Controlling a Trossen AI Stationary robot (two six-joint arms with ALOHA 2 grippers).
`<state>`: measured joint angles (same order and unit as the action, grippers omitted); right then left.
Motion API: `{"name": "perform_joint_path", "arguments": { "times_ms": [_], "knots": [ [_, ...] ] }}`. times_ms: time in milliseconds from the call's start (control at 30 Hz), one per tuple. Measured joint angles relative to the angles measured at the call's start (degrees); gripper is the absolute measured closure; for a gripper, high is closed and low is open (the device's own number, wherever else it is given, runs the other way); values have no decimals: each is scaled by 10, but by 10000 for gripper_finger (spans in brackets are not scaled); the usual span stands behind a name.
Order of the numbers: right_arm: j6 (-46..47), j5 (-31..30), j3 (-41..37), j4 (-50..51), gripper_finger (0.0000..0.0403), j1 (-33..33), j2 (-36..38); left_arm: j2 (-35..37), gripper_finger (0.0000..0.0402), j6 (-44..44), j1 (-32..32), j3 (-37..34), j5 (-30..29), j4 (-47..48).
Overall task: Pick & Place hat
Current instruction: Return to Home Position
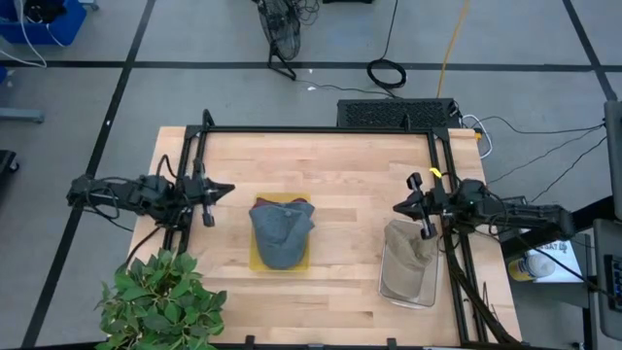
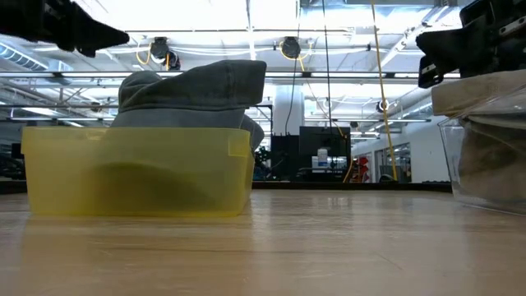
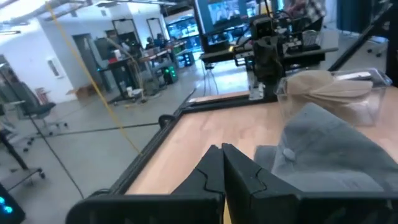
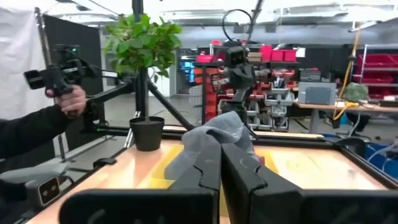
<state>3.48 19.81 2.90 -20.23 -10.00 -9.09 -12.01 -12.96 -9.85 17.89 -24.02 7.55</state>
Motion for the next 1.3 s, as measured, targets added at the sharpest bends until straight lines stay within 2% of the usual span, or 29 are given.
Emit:
{"name": "perform_joint_path", "arguments": {
  "times_ms": [200,333,533,700,900,1300],
  "knots": [
    [-44,-23,9,37,403,58,9,65,400,-22,0,-49,30,6],
    [-53,-84,13,82,403,80,32,119,401,-33,0,-84,37,8],
    [-57,-132,5,139,403,101,84,118,401,-26,1,-117,60,2],
    [-63,-183,-20,144,403,105,84,116,401,-24,2,-149,64,-44],
    [-55,-183,-20,130,403,105,89,112,401,-34,4,-157,91,-66],
    [-41,-183,-21,114,403,105,89,96,394,-38,36,-158,68,-67]
  ]
}}
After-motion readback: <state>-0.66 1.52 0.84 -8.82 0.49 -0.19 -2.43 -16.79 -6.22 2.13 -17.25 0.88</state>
